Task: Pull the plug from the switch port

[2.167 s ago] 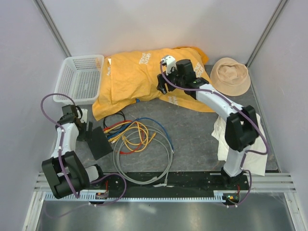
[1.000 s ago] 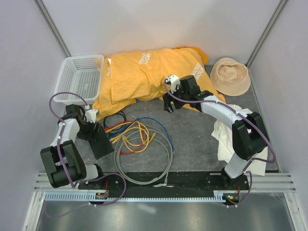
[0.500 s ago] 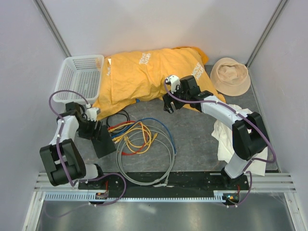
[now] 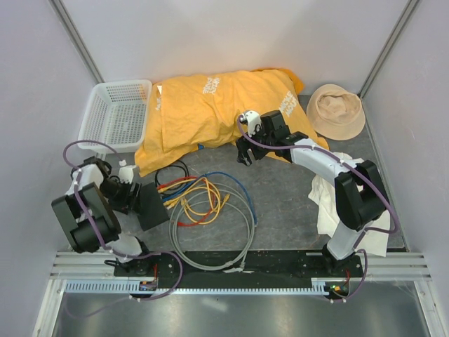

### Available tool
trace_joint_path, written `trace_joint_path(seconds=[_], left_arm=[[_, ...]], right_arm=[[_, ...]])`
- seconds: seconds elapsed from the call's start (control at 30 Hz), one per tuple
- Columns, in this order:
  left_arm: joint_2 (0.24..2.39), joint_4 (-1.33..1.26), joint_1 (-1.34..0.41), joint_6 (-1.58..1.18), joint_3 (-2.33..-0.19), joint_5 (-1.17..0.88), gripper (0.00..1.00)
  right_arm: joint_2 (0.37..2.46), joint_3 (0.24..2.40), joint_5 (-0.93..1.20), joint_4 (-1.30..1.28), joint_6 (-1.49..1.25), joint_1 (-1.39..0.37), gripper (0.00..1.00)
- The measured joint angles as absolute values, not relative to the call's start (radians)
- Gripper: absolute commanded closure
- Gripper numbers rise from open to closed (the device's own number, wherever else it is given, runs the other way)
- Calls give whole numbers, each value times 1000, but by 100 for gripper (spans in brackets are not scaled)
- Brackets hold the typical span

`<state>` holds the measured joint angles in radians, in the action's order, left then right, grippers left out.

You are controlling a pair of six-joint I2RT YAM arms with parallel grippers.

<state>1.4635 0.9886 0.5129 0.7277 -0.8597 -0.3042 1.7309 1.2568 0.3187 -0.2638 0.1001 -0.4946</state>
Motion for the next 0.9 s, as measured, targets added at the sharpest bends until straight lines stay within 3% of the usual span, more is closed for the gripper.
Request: trace_joint_path(seconds=[0.2, 0.63, 0.9], left_arm=[[1635, 1060, 457, 736, -963, -432, 26], [1684, 1042, 145, 612, -988, -553, 28], [1792, 993, 7, 411, -1108, -664, 29]], right_arm=[[1739, 1259, 317, -266, 102, -495, 10], [1715, 1255, 289, -294, 168, -495, 9], [1711, 1253, 289, -324, 205, -495, 8]])
